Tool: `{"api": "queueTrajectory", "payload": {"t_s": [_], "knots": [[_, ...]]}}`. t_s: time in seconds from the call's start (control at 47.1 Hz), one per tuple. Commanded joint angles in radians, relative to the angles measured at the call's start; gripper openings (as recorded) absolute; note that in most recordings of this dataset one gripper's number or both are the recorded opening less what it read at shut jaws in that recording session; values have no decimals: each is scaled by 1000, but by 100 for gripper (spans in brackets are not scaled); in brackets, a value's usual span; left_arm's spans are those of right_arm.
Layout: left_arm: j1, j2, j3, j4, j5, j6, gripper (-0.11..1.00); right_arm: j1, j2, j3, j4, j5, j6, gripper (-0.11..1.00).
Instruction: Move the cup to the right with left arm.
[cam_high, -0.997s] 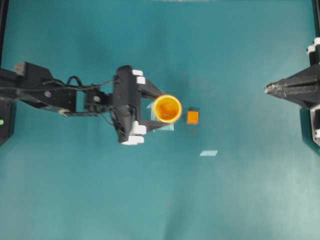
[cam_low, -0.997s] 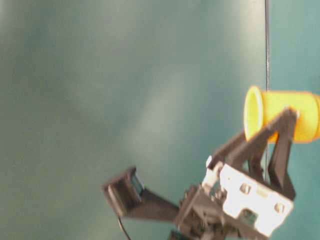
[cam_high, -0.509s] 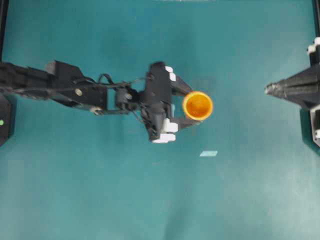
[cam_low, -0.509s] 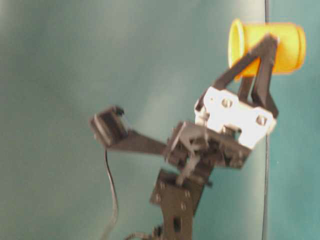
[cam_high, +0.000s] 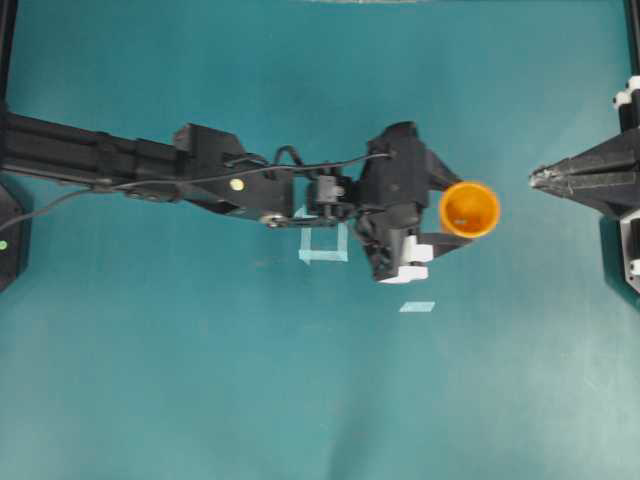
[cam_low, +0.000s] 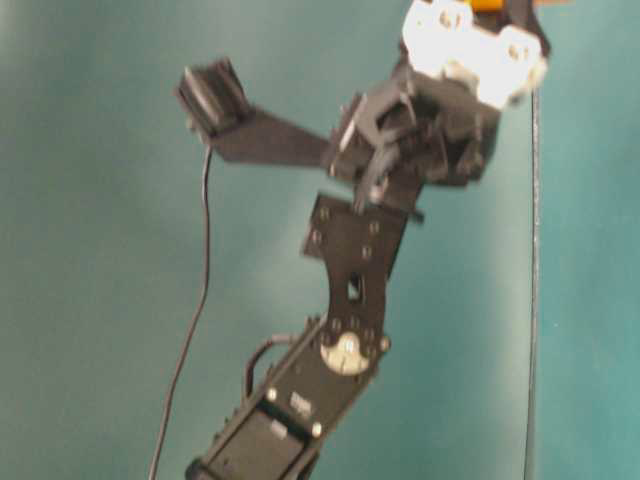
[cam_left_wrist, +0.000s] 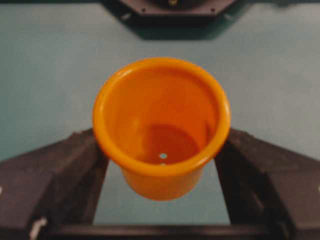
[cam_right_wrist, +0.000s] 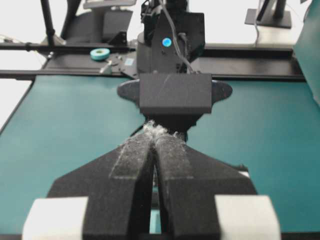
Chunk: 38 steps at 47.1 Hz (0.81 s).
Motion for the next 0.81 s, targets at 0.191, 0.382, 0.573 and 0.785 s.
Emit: {"api": "queueTrajectory", "payload": {"t_s": [0.191,0.382,0.573,0.785], "knots": [[-6,63,-183,5,49,-2,65,2,2,-34,2,-2,-6,0],[-17,114,-261,5,91,-2,65,2,2,-34,0,-2,-8,0],[-21,150,-310,3,104,-3,65,2,2,-34,-2,-2,-9,0],[-21,167,-347,3,117,-3,65,2,2,-35,-2,-2,-9,0]]}}
